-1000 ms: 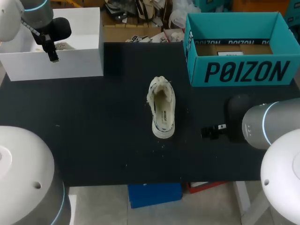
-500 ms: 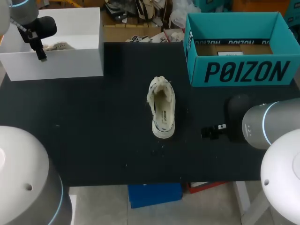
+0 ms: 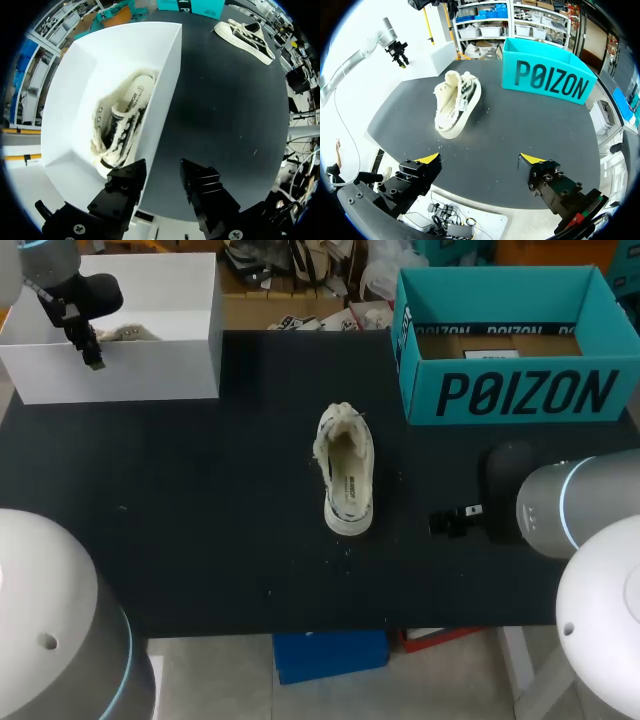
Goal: Take the shoe out of the shoebox, open the shoe tongue, remove and reinsert the insole, then place the shoe into the shoebox
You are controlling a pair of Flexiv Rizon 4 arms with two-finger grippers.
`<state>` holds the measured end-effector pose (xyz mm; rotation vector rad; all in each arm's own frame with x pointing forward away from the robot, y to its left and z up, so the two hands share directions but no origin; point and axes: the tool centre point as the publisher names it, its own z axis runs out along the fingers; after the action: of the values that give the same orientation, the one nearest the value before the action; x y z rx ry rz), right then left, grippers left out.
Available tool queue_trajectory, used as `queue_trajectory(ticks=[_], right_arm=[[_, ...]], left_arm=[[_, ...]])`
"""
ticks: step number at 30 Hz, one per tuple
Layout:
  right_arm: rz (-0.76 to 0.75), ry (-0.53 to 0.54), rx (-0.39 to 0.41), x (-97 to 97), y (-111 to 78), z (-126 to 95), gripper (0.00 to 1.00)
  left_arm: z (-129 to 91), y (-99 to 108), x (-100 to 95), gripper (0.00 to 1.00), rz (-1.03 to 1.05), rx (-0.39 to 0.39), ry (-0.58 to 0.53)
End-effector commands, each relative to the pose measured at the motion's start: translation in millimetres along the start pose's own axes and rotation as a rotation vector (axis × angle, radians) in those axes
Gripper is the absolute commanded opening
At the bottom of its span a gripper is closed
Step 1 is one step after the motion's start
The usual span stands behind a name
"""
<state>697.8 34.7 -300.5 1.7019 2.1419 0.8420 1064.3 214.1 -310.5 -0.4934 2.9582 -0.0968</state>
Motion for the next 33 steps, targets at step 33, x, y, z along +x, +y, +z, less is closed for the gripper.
queue_trajectory(ticks=[33], right_arm=[[0.001,-0.001,-0.004,0.9,-1.3,1,1.0]], left_arm=[[0,-10,-53.5,0.49,0.273,-0.057,0.199]])
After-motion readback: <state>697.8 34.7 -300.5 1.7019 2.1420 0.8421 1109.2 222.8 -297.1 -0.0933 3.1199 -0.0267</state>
